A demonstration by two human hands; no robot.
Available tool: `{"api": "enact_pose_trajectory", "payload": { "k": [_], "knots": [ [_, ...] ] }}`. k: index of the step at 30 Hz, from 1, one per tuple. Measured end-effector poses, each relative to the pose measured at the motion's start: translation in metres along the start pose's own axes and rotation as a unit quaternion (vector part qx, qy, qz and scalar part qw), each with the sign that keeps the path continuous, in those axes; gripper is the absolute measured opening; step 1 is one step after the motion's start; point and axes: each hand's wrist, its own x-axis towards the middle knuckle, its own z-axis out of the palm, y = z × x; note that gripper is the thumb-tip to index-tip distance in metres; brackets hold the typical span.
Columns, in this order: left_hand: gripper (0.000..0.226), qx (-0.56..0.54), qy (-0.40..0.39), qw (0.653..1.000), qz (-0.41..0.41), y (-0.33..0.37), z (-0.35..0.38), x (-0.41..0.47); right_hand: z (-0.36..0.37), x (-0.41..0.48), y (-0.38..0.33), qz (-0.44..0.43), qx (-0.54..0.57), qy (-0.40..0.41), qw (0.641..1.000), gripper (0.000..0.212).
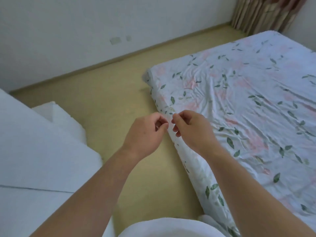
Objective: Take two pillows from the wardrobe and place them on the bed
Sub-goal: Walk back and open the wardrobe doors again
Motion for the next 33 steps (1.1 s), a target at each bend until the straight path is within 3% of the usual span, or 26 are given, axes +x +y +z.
{"api": "enact_pose_trajectory", "payload": {
  "k": [5, 10, 15, 20, 24, 29, 33],
  "knots": [
    [0.008, 0.065, 0.115, 0.988, -0.075, -0.031, -0.052, 0.02, 0.039, 0.055, -0.054, -0.085, -0.008, -0.081, 0.993, 0.028],
    [0.007, 0.113, 0.258, 0.944, -0.17, -0.057, -0.103, 0.031, 0.09, 0.11, -0.11, -0.187, -0.005, -0.188, 0.964, 0.028],
    [0.01, 0.148, 0.39, 0.862, -0.289, -0.064, -0.152, 0.012, 0.14, 0.137, -0.168, -0.253, 0.005, -0.32, 0.913, 0.029],
    [0.014, 0.21, 0.507, 0.744, -0.38, -0.07, -0.195, -0.022, 0.192, 0.119, -0.225, -0.328, 0.02, -0.433, 0.839, 0.029],
    [0.014, 0.252, 0.546, 0.68, -0.42, -0.073, -0.231, -0.053, 0.224, 0.09, -0.258, -0.368, 0.022, -0.479, 0.797, 0.03],
    [0.009, 0.272, 0.607, 0.623, -0.411, -0.085, -0.265, -0.084, 0.26, 0.067, -0.295, -0.406, 0.013, -0.495, 0.769, 0.032],
    [0.016, 0.282, 0.616, 0.612, -0.408, -0.104, -0.285, -0.098, 0.288, 0.05, -0.321, -0.427, 0.016, -0.49, 0.76, 0.033]
  ]
}}
